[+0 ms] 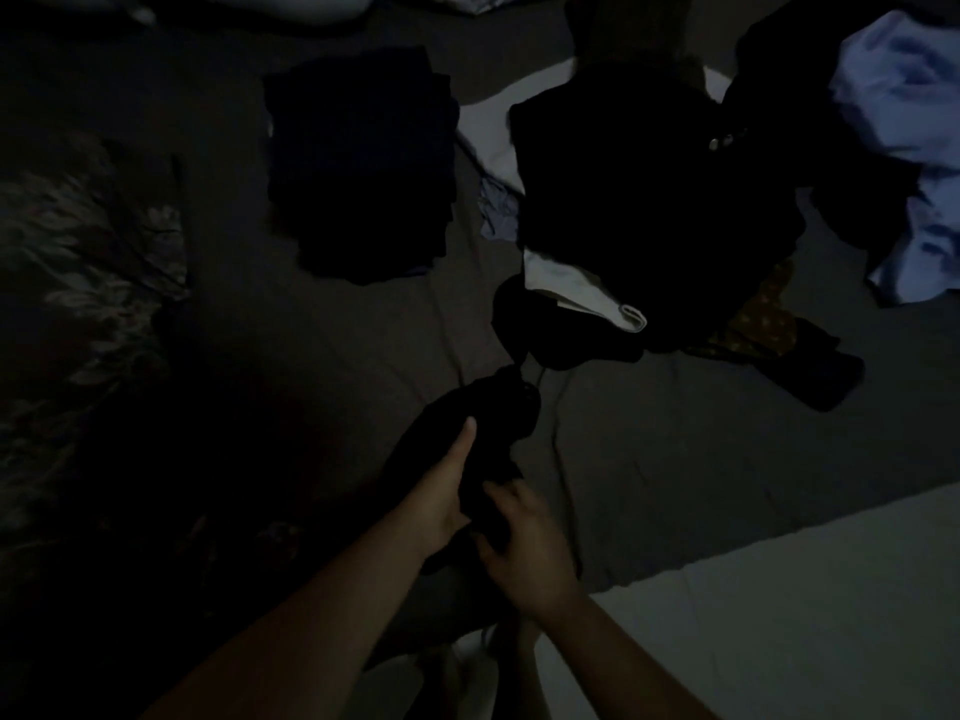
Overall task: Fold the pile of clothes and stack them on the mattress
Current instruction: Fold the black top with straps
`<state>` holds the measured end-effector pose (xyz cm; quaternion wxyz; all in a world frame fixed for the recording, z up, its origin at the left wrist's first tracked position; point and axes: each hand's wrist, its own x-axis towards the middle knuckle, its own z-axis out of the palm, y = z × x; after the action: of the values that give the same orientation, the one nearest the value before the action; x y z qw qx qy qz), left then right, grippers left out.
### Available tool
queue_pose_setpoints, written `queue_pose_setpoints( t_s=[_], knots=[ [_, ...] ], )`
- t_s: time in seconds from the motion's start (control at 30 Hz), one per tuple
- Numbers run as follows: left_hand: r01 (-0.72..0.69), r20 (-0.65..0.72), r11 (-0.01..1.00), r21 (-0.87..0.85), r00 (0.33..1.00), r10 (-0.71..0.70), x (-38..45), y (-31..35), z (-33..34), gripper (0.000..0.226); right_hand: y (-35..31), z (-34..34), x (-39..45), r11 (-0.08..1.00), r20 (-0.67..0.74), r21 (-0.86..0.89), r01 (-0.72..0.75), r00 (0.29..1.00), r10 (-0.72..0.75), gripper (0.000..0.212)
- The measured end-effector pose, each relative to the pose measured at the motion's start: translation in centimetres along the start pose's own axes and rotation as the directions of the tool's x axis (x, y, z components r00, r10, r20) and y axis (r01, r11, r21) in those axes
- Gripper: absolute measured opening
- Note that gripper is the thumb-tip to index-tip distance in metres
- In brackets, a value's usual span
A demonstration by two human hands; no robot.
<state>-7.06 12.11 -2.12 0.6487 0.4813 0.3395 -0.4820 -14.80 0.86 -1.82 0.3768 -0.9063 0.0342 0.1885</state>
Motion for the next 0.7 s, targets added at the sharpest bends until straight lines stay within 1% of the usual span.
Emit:
queue_pose_setpoints(
  t_s=[0.03,0.07,0.1,0.13,0.17,0.2,0.23,0.27,0.3,0.33,0.4,0.43,0.47,0.5,0.53,0.57,0.63,0.67,0.7],
  knots=[
    [0.015,-0.002,0.999,-0.037,1.0,-0.015,0.2,0.0,-0.1,0.068,-0.1,-0.1,-0.7,1.0,0.042,-0.009,0.024,0.999,-0.024,0.053],
    [0.006,-0.034,1.0,-0.019,0.999,-0.006,0.3,-0.1,-0.3,0.071,-0.1,-0.2,-1.1,0.999,0.056,0.053,0.012,0.998,-0.015,0.047],
    [-0.008,-0.093,1.0,0.019,0.996,0.009,0.1,-0.3,-0.4,0.066,-0.3,-0.4,-1.2,0.983,0.019,0.178,-0.035,0.999,0.032,0.034],
    [-0.029,-0.135,0.999,0.043,0.99,0.034,0.2,-0.8,-0.4,0.055,-0.4,-0.9,-1.1,0.933,-0.042,0.34,-0.116,0.99,0.138,0.021],
    [-0.03,-0.156,0.998,0.047,0.987,0.037,0.2,-1.2,-0.6,0.046,-0.2,-1.2,-0.6,0.825,-0.083,0.52,-0.22,0.949,0.306,0.015],
    [-0.04,-0.147,0.999,0.029,0.988,0.044,-0.3,-1.4,-0.7,0.039,0.2,-1.5,0.2,0.674,-0.088,0.677,-0.294,0.878,0.471,0.015],
    [-0.038,-0.128,0.999,0.02,0.991,0.04,-0.9,-1.6,-0.7,0.034,0.5,-2.0,0.9,0.554,-0.048,0.754,-0.354,0.811,0.583,0.023],
    [-0.039,-0.111,0.998,0.057,0.993,0.045,-1.3,-1.9,-0.8,0.03,0.8,-2.4,1.5,0.472,0.031,0.778,-0.415,0.776,0.631,0.035],
    [-0.035,-0.095,0.993,0.117,0.994,0.047,-1.8,-2.2,-0.9,0.026,0.8,-3.0,1.9,0.409,0.134,0.782,-0.471,0.767,0.627,0.042],
    [-0.037,-0.084,0.985,0.17,0.995,0.052,-2.2,-2.5,-0.8,0.023,0.6,-3.5,2.3,0.344,0.254,0.782,-0.519,0.771,0.585,0.04],
    [-0.031,-0.091,0.97,0.243,0.994,0.055,-3.3,-2.9,-0.3,0.02,-0.3,-4.6,2.8,0.139,0.474,0.793,-0.593,0.744,0.472,0.032],
    [-0.029,-0.118,0.96,0.278,0.991,0.065,-3.7,-3.0,-0.1,0.022,-0.7,-5.0,2.9,0.057,0.537,0.786,-0.616,0.725,0.432,0.032],
    [-0.031,-0.148,0.948,0.317,0.986,0.082,-3.9,-3.1,-0.1,0.029,-1.2,-5.2,3.0,0.009,0.571,0.777,-0.63,0.71,0.414,0.032],
    [-0.04,-0.173,0.936,0.35,0.979,0.106,-3.9,-3.2,-0.3,0.039,-1.6,-5.3,3.1,0.014,0.565,0.776,-0.631,0.704,0.431,0.032],
    [-0.058,-0.2,0.925,0.376,0.969,0.142,-3.9,-3.3,-0.4,0.044,-2.1,-5.2,3.2,0.06,0.516,0.787,-0.614,0.71,0.48,0.032],
    [-0.058,-0.23,0.915,0.398,0.96,0.161,-3.9,-3.2,-0.4,0.044,-2.3,-5.1,3.2,0.129,0.43,0.807,-0.576,0.724,0.54,0.032],
    [-0.074,-0.274,0.91,0.409,0.941,0.199,-3.7,-3.2,-0.8,0.032,-2.5,-5.3,3.1,0.267,0.222,0.84,-0.473,0.747,0.627,0.027],
    [-0.116,-0.261,0.915,0.386,0.938,0.229,-3.7,-3.1,-0.8,0.026,-2.6,-5.5,3.0,0.323,0.128,0.846,-0.425,0.748,0.651,0.025],
    [-0.141,-0.249,0.92,0.366,0.938,0.243,-3.8,-3.0,-0.6,0.025,-2.5,-5.8,2.9,0.365,0.05,0.849,-0.381,0.747,0.663,0.024]
  ],
)
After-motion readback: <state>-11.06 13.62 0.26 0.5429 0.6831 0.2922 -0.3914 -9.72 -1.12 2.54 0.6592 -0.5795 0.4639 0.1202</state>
